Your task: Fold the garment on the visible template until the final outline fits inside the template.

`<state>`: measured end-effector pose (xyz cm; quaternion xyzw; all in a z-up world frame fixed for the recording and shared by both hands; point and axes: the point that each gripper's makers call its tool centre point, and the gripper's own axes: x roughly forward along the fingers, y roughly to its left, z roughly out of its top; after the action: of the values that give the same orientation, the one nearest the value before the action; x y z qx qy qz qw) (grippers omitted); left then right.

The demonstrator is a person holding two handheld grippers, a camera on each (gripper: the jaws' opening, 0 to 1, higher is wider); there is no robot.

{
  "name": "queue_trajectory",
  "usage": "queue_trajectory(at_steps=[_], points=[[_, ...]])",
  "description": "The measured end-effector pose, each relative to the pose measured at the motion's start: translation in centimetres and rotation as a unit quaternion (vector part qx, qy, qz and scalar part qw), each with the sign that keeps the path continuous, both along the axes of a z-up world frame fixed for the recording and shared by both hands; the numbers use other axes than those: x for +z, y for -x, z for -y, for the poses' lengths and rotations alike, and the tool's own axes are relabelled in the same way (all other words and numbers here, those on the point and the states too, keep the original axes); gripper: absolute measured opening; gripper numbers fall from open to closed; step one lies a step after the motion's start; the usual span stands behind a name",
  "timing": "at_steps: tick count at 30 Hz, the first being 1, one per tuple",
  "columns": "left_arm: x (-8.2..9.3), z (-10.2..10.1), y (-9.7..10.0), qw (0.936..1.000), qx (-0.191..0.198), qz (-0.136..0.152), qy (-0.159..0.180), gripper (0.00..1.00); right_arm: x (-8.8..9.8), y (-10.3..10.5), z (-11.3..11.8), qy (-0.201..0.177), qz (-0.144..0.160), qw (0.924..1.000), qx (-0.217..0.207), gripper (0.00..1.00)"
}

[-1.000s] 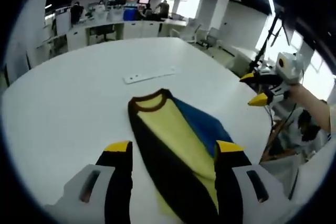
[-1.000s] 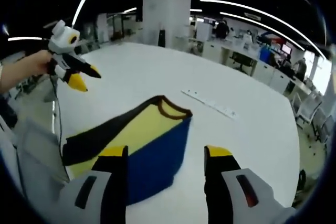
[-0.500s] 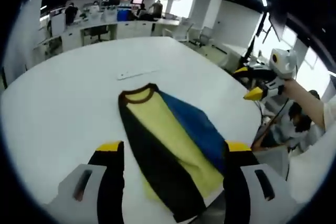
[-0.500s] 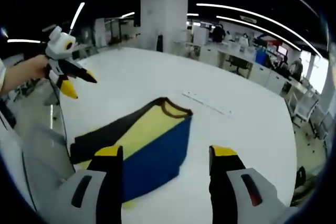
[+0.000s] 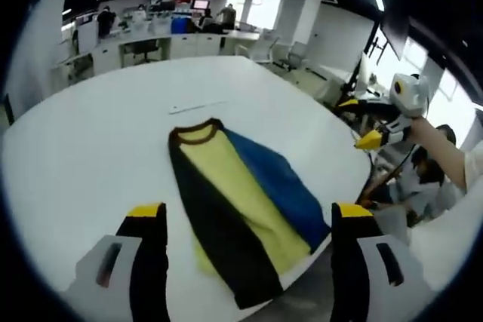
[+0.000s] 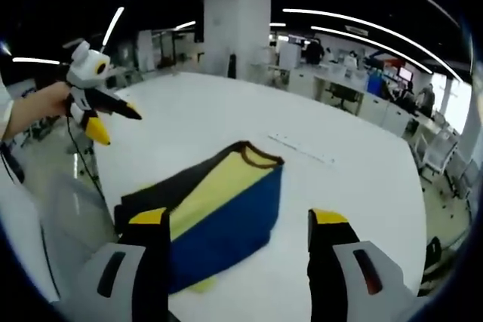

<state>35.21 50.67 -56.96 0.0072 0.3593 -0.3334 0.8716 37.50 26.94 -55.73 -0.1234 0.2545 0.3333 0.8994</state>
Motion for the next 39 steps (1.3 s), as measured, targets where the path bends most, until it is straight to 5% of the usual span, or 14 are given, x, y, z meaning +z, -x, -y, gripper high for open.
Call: queue_trajectory(at_steps=[5,16,26,39], points=[[-0.4,-0.1,2.3,0.9999,-0.008,-0.008,-0.013,0.98,0.7,1.6,0.6,-0.001,0.004,1.0,-0.005,0.79],[0.6,-1.7,5.6,0.9998,-0.007,-0.008,-0.017,0.99,1.8,5.4,2.3,0.015,0.013,0.9997,-0.015,0.87],[0.8,-2.7,7.5,0.9999,0.005,-0.012,-0.009,0.99,2.7,6.6,6.3,0.009,0.028,0.996,-0.084,0.97],[1.6,-5.0,8.8,0.9991,0.038,-0.017,0.002,1.0,2.8,8.7,8.2,-0.002,0.008,0.9968,-0.079,1.0]])
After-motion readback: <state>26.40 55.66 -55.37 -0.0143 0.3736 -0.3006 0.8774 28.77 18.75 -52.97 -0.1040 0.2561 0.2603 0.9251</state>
